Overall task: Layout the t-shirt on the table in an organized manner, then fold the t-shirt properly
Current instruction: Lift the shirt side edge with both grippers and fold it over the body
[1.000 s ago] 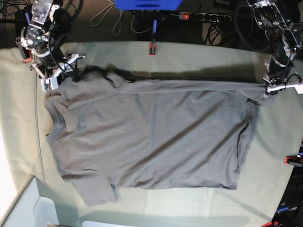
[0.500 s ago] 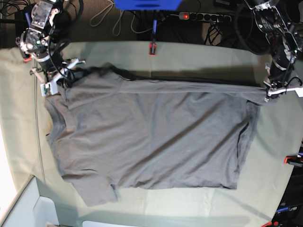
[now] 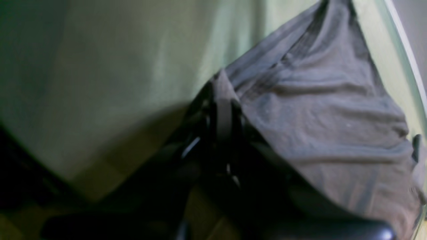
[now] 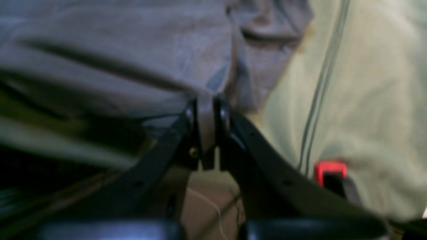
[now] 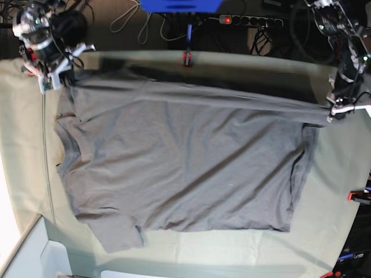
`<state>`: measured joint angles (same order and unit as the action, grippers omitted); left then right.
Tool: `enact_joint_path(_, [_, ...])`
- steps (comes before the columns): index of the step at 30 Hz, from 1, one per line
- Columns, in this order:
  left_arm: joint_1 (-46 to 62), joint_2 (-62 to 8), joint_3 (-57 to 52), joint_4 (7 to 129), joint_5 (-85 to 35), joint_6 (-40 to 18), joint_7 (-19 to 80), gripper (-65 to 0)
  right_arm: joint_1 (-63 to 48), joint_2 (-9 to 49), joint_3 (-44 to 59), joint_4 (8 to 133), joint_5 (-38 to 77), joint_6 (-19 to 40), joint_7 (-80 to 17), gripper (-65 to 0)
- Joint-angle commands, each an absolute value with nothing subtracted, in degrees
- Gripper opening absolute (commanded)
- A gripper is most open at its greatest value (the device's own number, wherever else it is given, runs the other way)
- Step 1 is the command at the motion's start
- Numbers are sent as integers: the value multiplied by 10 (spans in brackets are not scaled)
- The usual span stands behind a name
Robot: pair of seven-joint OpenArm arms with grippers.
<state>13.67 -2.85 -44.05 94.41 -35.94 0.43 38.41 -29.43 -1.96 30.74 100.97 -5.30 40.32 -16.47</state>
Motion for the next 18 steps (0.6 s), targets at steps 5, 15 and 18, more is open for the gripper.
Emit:
enact_joint_path(5, [162,-31,-444,983,-363,1,371,-649,-392,-25,306,1075,12,400,-152,-650])
enact_joint_path(15, [162,-31,-440,951,-363,1,371,-649,-479,-36,293,1120,65,400,-150,-650])
enact_joint_path(18, [161,-34,-440,938,-363,1,371,-649,-500,-36,274,1120,65,400,-150,-650])
